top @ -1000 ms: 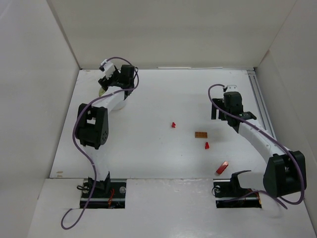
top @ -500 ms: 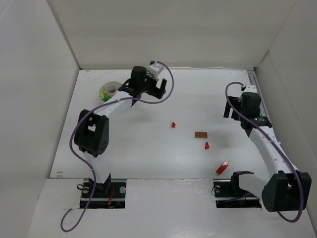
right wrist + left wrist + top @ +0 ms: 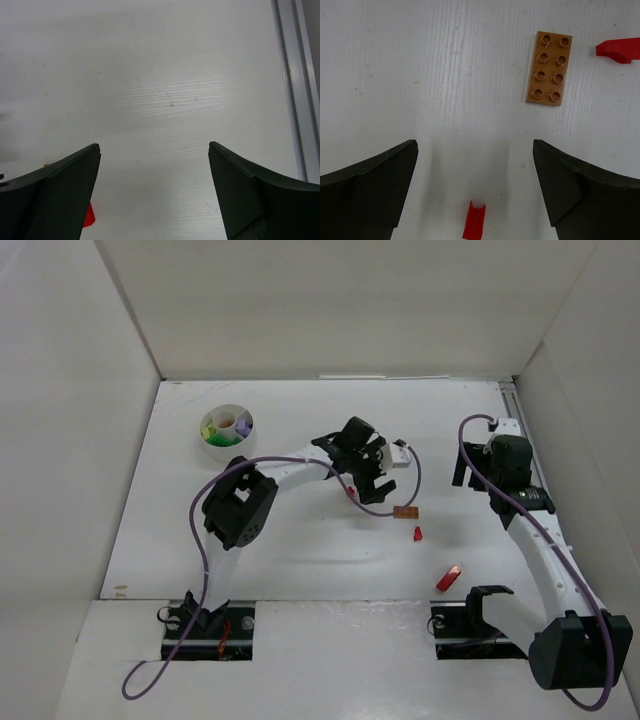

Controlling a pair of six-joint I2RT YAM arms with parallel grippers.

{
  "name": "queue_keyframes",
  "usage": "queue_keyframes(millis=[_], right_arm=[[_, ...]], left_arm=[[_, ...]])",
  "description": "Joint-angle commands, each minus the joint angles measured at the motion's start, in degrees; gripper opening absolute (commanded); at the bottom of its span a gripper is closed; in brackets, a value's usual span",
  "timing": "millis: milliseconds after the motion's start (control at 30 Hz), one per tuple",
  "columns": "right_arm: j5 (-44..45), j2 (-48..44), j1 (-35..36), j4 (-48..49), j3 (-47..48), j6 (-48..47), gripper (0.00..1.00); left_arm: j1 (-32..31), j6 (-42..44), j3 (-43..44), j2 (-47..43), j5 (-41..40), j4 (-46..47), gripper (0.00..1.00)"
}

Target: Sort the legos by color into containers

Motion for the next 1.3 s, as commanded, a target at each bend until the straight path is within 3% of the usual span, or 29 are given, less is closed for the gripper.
queue_keyframes(millis=[0, 133, 467, 933, 1100, 1267], right_arm=[[-1.9, -0.9, -0.3, 1.2, -0.1, -0.9, 0.93], [-2.4, -1.5, -0.3, 1.8, -1.3, -1.5, 0.93], [-2.4, -2.7, -0.3, 2.3, -2.0, -2.0, 0.93], [-1.9, -9.5, -1.4, 2.3, -3.0, -2.0, 0.94], [-1.9, -10.0, -1.4, 2.3, -3.5, -2.0, 0.94], [-2.4, -10.0, -1.4, 2.8, -3.5, -2.0, 0.94]], left_arm=[[-2.1, 3.3, 3.8, 1.9, 1.7, -1.4, 0.97], [-4.8, 3.3, 6.0, 4.3, -4.3, -1.4, 0.96], [-7.1, 2.7, 6.6, 6.7, -2.1, 0.3, 0.96], [-10.2, 2.6, 8.7, 11.0, -6.2, 0.6, 0.93], [-10.8, 0.7, 8.2, 11.5, -8.8, 0.6, 0.64], [-10.8, -1.2, 8.2, 11.5, -10.0, 2.3, 0.41]])
